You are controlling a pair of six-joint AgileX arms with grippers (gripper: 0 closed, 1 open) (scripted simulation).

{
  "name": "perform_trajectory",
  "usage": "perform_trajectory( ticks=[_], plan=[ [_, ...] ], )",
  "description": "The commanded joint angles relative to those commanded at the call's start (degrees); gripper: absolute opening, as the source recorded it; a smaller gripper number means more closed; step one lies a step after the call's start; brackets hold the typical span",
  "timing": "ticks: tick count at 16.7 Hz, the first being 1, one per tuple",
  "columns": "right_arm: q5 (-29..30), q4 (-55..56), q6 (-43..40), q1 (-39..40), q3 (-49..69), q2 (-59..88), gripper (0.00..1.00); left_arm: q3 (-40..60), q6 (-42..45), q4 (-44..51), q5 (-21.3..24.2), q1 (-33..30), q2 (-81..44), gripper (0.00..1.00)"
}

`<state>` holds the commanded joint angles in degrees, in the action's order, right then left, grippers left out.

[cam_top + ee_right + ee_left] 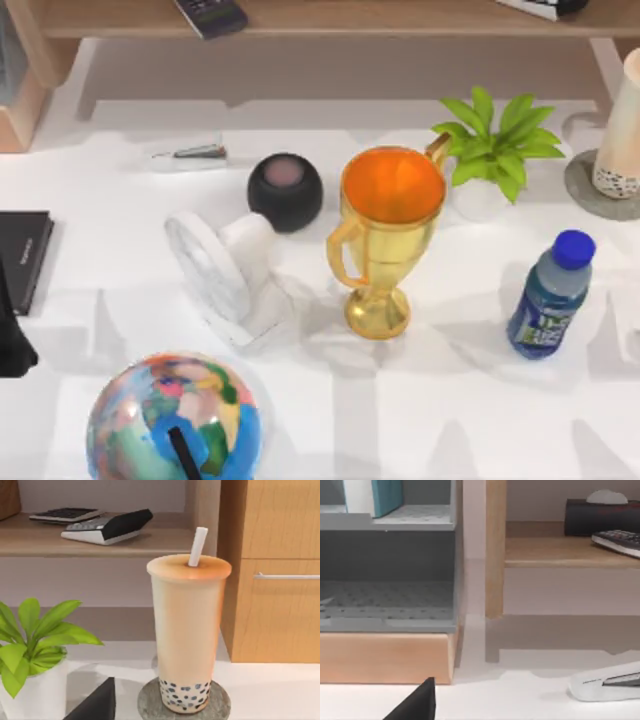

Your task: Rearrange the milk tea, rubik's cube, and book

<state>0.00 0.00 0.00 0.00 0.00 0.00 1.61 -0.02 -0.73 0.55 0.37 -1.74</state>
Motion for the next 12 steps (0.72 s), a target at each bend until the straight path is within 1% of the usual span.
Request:
perform_trajectory(
  ticks=[2,5,8,12],
  plan=[
    [0.0,0.0,0.0,0.0,0.0,0.0,1.0,3.7,0.0,-1.6,1.2,0.9,-4.2,1.0],
    [0.0,0.0,0.0,0.0,0.0,0.0,1.0,12.3,-0.1,-5.4,4.0,3.0,-14.9,1.0],
    [0.0,0.0,0.0,0.0,0.0,0.0,1.0,23.4,-0.2,-10.1,7.3,5.9,-30.9,1.0],
    [0.0,0.0,0.0,0.0,0.0,0.0,1.0,39.6,-0.2,-16.9,12.1,10.4,-56.5,1.0]
  ],
)
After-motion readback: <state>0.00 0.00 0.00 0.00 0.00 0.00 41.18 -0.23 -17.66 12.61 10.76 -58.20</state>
